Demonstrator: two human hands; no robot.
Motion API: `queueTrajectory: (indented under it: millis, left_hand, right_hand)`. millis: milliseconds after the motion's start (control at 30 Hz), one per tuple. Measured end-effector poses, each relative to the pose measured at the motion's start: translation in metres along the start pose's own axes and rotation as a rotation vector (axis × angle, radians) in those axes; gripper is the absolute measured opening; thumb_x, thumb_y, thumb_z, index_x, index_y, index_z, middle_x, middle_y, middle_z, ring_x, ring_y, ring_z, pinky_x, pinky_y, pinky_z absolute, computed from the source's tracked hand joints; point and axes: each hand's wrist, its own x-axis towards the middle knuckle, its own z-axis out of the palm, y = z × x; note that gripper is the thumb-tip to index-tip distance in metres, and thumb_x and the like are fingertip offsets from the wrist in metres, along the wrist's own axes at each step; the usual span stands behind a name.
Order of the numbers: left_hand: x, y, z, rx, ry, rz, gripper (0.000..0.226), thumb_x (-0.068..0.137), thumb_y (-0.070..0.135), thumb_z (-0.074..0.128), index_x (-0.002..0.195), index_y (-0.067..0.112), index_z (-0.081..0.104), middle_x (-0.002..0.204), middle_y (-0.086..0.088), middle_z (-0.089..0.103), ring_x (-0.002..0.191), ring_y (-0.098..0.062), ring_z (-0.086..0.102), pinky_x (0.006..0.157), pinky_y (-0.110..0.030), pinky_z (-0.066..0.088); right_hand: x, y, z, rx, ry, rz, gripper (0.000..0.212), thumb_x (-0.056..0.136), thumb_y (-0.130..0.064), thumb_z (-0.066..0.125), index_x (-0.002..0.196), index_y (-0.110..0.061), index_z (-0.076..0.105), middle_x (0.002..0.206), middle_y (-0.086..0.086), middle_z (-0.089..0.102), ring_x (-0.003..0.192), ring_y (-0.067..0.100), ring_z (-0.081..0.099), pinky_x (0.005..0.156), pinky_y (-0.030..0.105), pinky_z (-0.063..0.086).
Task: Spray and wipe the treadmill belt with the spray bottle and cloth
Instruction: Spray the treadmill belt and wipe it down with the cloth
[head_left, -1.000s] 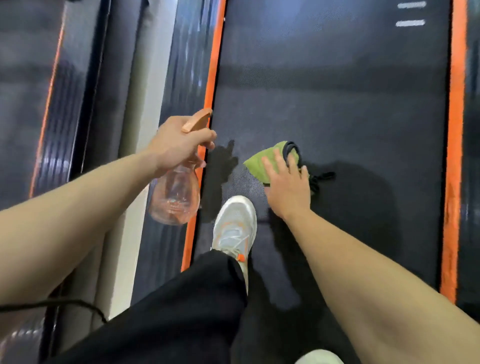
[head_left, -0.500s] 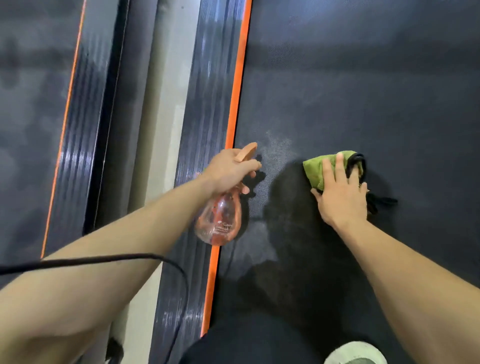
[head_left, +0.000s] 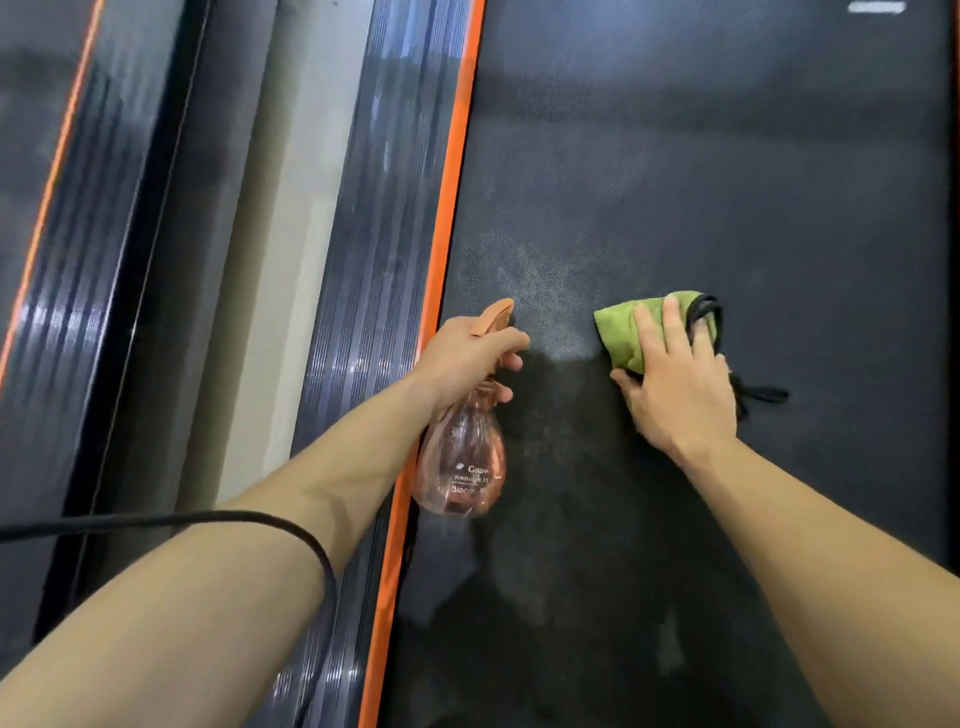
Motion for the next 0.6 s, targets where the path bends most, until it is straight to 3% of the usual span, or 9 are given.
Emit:
queueTrajectory:
  millis: [133, 300, 433, 600]
  left_hand:
    - [-0.007, 0.001, 0.009, 0.072, -0.019, 0.02, 0.021, 0.092, 0.02, 0.071, 0.103, 0.003, 0.068, 0.089, -0.012, 0.072, 0.055, -0.025, 0.062, 0.059, -0.034, 0.053]
    - [-0.02, -0.004, 0.023, 0.141, 0.059, -0.006, 0.009, 0.086, 0.017, 0.068, 0.086, 0.008, 0.066, 0.076, -0.007, 0.068, 0.044, -0.023, 0.062, 0.051, -0.029, 0.048]
    - [-0.029, -0.012, 0.034, 0.143, 0.153, -0.006, 0.018, 0.085, 0.019, 0.07, 0.071, 0.012, 0.061, 0.061, -0.006, 0.063, 0.044, -0.024, 0.063, 0.049, -0.028, 0.048]
    - [-0.042, -0.023, 0.032, 0.098, 0.155, -0.029, 0.021, 0.085, 0.022, 0.073, 0.094, 0.004, 0.069, 0.081, -0.009, 0.075, 0.043, -0.022, 0.065, 0.047, -0.029, 0.046]
  right_hand:
    - [-0.053, -0.007, 0.018, 0.112, 0.206, 0.101, 0.069, 0.093, -0.042, 0.062, 0.152, -0.019, 0.037, 0.163, 0.01, 0.033, 0.141, 0.04, 0.038, 0.106, 0.06, 0.041]
    - [-0.123, -0.007, 0.055, 0.104, 0.176, 0.123, 0.072, 0.091, -0.041, 0.066, 0.154, -0.02, 0.039, 0.164, 0.008, 0.033, 0.146, 0.04, 0.033, 0.114, 0.06, 0.031]
    - [-0.121, -0.006, 0.056, 0.122, 0.168, 0.124, 0.069, 0.088, -0.048, 0.048, 0.151, -0.021, 0.042, 0.163, 0.008, 0.035, 0.143, 0.04, 0.038, 0.111, 0.061, 0.033]
    - [-0.122, -0.004, 0.057, 0.133, 0.187, 0.104, 0.07, 0.087, -0.049, 0.045, 0.151, -0.02, 0.043, 0.162, 0.008, 0.036, 0.141, 0.041, 0.04, 0.11, 0.06, 0.033]
